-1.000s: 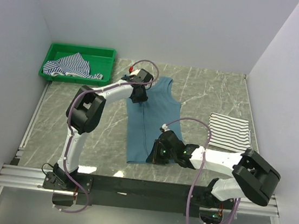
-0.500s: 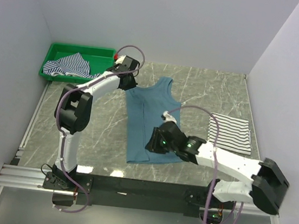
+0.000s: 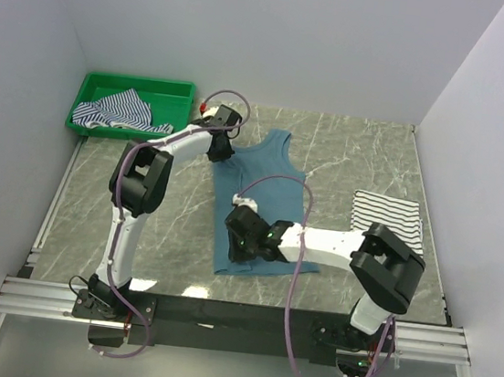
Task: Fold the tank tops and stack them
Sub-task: Fold the tank top
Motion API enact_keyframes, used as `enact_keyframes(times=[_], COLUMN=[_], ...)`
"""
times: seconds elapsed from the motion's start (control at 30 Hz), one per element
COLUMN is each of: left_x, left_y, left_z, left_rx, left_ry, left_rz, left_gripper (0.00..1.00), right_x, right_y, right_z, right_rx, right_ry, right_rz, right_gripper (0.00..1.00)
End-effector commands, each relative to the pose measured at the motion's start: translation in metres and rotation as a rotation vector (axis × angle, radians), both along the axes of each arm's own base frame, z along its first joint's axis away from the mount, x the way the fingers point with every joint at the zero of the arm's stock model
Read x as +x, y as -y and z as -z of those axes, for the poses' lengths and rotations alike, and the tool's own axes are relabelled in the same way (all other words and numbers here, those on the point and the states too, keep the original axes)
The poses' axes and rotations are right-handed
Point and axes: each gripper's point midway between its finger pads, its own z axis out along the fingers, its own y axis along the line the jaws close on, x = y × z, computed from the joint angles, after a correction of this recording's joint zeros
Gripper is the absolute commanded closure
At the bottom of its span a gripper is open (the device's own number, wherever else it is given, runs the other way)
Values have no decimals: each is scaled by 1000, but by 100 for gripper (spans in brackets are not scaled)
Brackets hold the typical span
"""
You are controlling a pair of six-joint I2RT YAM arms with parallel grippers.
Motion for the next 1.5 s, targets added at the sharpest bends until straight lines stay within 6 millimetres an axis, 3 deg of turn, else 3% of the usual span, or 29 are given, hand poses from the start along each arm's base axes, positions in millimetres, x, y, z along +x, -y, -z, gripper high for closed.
enact_keyframes(times=[0.0, 0.13, 0.23, 0.47, 0.63, 0.73, 0.8, 0.83, 0.9, 0.93, 0.97, 1.0, 1.03, 1.13, 1.2, 1.23, 1.27, 1.3, 1.33, 1.4, 1.43, 1.47], left_x=[14, 19, 25, 45, 56, 59, 59, 57, 55, 49, 41, 35, 26, 5, -16, -28, -39, -56, -70, -101, -116, -126], left_y=[-4, -3, 0, 7, 16, 24, 28, 27, 28, 28, 28, 30, 29, 38, 54, 58, 65, 79, 82, 103, 106, 111], left_z=[-9, -4, -4, -23, -65, -98, -130, -139, -162, -188, -183, -205, -197, -202, -203, -189, -184, -189, -171, -170, -154, -150], left_rx=[29, 36, 37, -4, -72, -114, -149, -160, -204, -232, -245, -276, -279, -298, -318, -317, -330, -359, -358, -398, -389, -386], left_ry=[35, 27, 30, 82, 176, 246, 312, 329, 386, 432, 423, 470, 454, 444, 422, 384, 370, 368, 331, 308, 274, 267], left_rz=[0, 18, 42, 137, 213, 249, 258, 252, 229, 228, 224, 204, 194, 194, 220, 229, 243, 272, 283, 351, 373, 386], left_gripper=[84, 84, 84, 79, 71, 63, 55, 52, 45, 43, 39, 38, 37, 36, 37, 37, 39, 40, 40, 43, 43, 43], right_x=[-20, -43, -49, -28, -3, 14, 25, 29, 39, 54, 61, 66, 91, 116, 146, 155, 173, 182, 189, 209, 214, 224], right_y=[-11, -36, -62, -125, -131, -114, -95, -85, -54, -36, -17, -4, 24, 68, 104, 115, 135, 143, 151, 167, 171, 172], right_z=[4, 4, 1, -27, -54, -77, -100, -122, -122, -123, -125, -124, -129, -112, -107, -94, -94, -90, -75, -73, -60, -64], right_rx=[-24, 18, 71, 213, 312, 356, 372, 392, 319, 304, 301, 304, 311, 256, 211, 173, 172, 169, 153, 172, 149, 150], right_ry=[24, -19, -58, -47, -1, 39, 84, 125, 159, 165, 160, 144, 166, 148, 156, 140, 135, 126, 98, 86, 62, 75], right_rz=[-49, -97, -125, -167, -133, -101, -66, -60, 12, 68, 107, 128, 213, 295, 390, 406, 460, 479, 490, 525, 526, 525], right_gripper=[73, 73, 74, 74, 73, 72, 69, 66, 63, 60, 60, 59, 59, 55, 51, 49, 49, 48, 48, 47, 47, 47])
